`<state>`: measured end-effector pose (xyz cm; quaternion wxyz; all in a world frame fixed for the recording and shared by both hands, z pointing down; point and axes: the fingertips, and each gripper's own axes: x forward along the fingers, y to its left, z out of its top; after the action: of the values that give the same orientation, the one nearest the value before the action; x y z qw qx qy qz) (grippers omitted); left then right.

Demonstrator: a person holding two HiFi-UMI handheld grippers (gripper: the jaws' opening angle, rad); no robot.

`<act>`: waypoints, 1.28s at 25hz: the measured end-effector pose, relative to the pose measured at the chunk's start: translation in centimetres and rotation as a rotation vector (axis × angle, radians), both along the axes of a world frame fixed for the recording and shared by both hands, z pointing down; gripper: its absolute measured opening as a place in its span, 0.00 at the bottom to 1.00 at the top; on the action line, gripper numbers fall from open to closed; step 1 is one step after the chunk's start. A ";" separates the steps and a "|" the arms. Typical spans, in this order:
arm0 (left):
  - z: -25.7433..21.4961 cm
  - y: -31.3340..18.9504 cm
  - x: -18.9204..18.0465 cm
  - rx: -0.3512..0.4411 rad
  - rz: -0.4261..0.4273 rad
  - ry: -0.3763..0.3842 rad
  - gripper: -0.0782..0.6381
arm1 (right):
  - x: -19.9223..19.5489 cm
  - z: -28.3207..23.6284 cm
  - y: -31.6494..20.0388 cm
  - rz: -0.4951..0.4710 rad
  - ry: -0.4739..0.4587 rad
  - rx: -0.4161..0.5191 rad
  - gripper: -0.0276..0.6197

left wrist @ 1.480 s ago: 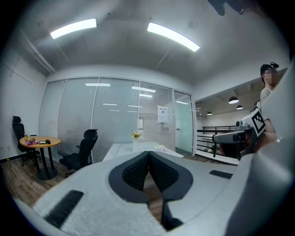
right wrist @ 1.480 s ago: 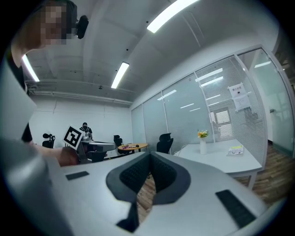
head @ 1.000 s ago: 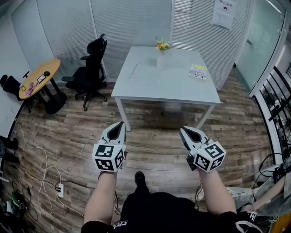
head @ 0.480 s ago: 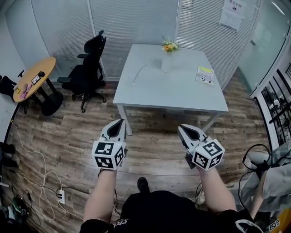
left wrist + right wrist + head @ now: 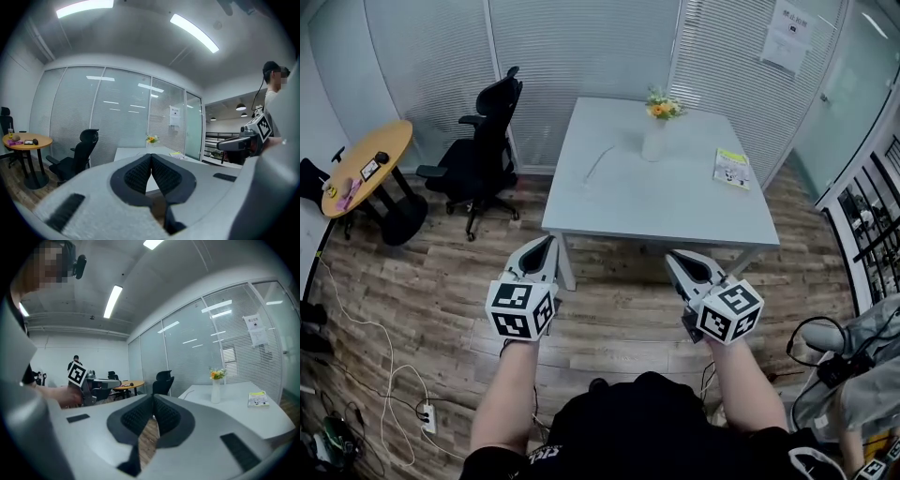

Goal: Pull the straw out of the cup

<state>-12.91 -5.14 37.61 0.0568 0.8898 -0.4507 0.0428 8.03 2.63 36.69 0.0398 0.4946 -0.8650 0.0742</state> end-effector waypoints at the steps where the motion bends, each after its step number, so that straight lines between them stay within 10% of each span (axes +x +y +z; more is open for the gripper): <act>1: 0.1 -0.2 -0.2 0.000 0.001 0.002 0.12 | -0.2 0.2 -0.3 -0.003 0.004 -0.004 0.07; 32: 5.9 -26.9 6.7 -0.154 -0.049 -0.091 0.12 | 4.6 7.2 -30.7 -0.124 -0.130 -0.138 0.09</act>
<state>-6.18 -32.06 43.54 0.1056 0.8688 -0.4696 0.1163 12.61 -28.04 43.87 0.0219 0.4303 -0.8876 0.1628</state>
